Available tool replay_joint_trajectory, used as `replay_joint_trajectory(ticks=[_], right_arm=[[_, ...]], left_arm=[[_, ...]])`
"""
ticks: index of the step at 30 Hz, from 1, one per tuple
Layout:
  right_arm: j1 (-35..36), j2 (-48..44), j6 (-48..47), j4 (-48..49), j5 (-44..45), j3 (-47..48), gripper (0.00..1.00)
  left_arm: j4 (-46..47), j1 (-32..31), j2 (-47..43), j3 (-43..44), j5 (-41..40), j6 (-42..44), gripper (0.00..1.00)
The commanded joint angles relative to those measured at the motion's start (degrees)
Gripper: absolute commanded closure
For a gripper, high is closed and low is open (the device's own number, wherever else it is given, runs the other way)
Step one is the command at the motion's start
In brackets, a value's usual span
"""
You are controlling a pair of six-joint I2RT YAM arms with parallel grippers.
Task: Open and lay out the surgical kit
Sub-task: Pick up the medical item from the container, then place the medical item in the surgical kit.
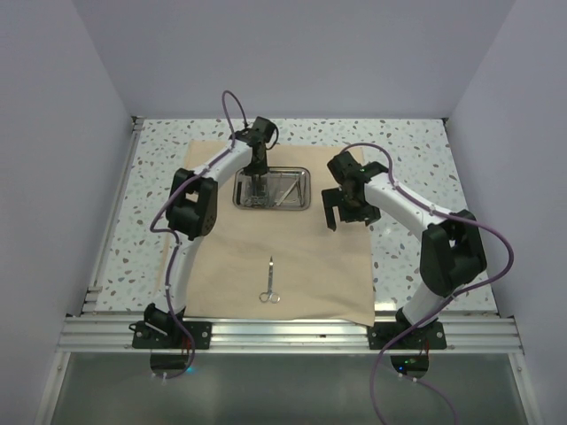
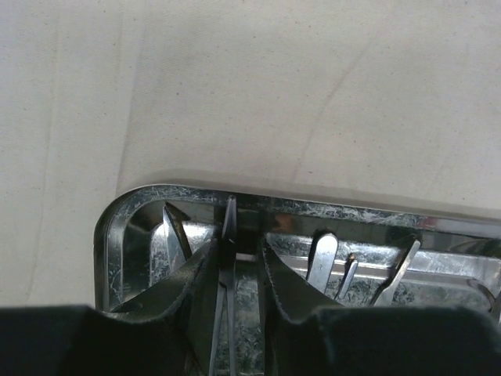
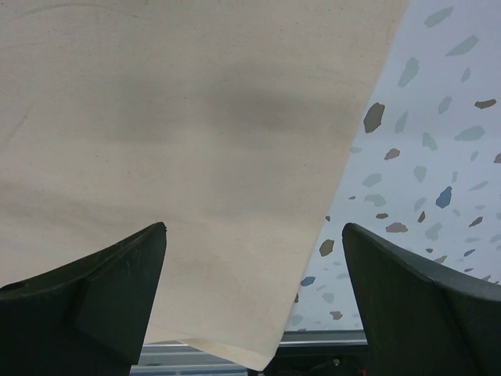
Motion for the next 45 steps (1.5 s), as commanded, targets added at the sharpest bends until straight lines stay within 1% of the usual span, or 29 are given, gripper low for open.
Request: replay_joint_trajectory(ticks=[1, 4, 5, 7, 8, 11, 14, 18, 19, 22, 23, 24, 25, 26, 28, 29, 31, 32, 35, 38, 42, 44, 45], right_arm=[[-0.5, -0.2, -1.2, 1.1, 0.5, 1.6, 0.01], [-0.7, -0.6, -1.2, 1.3, 0.6, 1.0, 0.02], [-0.9, -0.7, -1.2, 1.3, 0.6, 0.7, 0.02], [-0.9, -1.0, -1.2, 1.4, 0.5, 0.6, 0.02], [-1.0, -1.1, -1.3, 1.4, 0.5, 0.5, 0.02], [-1.1, -1.2, -1.4, 1.2, 0.4, 0.7, 0.02], [-1.1, -1.3, -1.4, 1.2, 0.2, 1.0, 0.02], [-1.0, -1.4, -1.1, 1.1, -0.4, 1.3, 0.01], [-1.1, -1.4, -1.0, 1.0, -0.5, 1.3, 0.01], [-1.0, -1.7, -0.9, 1.0, -0.5, 1.6, 0.01], [-1.1, -1.6, -0.9, 1.0, -0.4, 1.8, 0.02], [-1.1, -1.6, -0.9, 1.1, -0.3, 1.9, 0.02], [-1.1, -1.6, -1.0, 1.1, -0.3, 2.1, 0.02], [-1.0, -1.5, -0.9, 1.0, -0.1, 2.2, 0.02], [-1.0, -1.1, -0.9, 1.0, -0.2, 2.4, 0.02], [-1.1, -1.0, -0.9, 0.9, 0.0, 2.8, 0.02], [-1.1, -0.9, -0.7, 0.5, 0.0, 3.0, 0.02], [-1.1, -0.9, -0.7, 0.5, 0.1, 3.2, 0.02], [-1.1, -1.2, -0.7, 0.4, -0.3, 2.8, 0.02], [-1.1, -1.3, -0.8, 0.2, -0.3, 2.2, 0.02], [-1.1, -2.0, -0.9, -0.1, 0.4, 1.5, 0.02], [-1.0, -2.4, -0.9, -0.1, 0.5, 1.0, 0.02], [-1.0, -2.7, -0.8, -0.1, 0.7, 0.8, 0.02]], left_arm=[[-5.5, -0.4, 3.7, -1.2, -0.8, 0.6, 0.72], [-5.4, -0.3, 3.8, -2.7, -1.0, 0.3, 0.76], [-5.2, -0.3, 3.9, -3.1, -0.6, 0.1, 0.79], [-4.9, -0.3, 3.9, -3.7, -0.1, 0.2, 0.88], [-4.8, -0.3, 3.9, -3.7, 0.5, 0.3, 1.0], [-4.4, -0.3, 2.8, -3.1, 1.3, 0.7, 1.0], [-5.0, -0.3, 0.8, -0.7, 2.3, 1.5, 1.0], [-8.8, -0.3, -1.8, 8.4, 3.1, 2.3, 1.0], [-10.0, -0.2, -2.5, 9.5, 3.3, 2.5, 1.0], [-11.0, -0.4, -7.2, 9.1, 4.1, 1.7, 1.0], [-10.9, -0.5, -10.6, 7.5, 4.5, 0.7, 1.0], [-10.4, -1.3, -12.7, 2.7, 4.5, 0.1, 1.0], [-9.0, -1.9, -14.9, -0.3, 4.5, -1.2, 1.0], [-8.0, -3.7, -19.4, -6.9, 4.7, -1.7, 1.0], [-6.0, -5.7, -23.5, -13.5, 4.6, -4.0, 1.0], [-4.4, -6.9, -27.2, -19.6, 5.0, -4.8, 1.0], [-2.7, -10.5, -30.3, -25.4, 5.6, -6.9, 1.0], [-1.0, -12.6, -32.7, -30.5, 6.9, -9.3, 1.0], [3.0, -15.8, -35.9, -38.5, 7.9, -12.7, 1.0], [5.1, -19.5, -35.8, -41.7, 7.8, -15.0, 1.0], [4.8, -21.2, -33.5, -41.4, 8.4, -16.3, 1.0], [5.2, -21.7, -32.6, -41.5, 9.7, -17.1, 0.83], [5.4, -21.9, -32.3, -41.5, 10.5, -17.2, 0.79]])
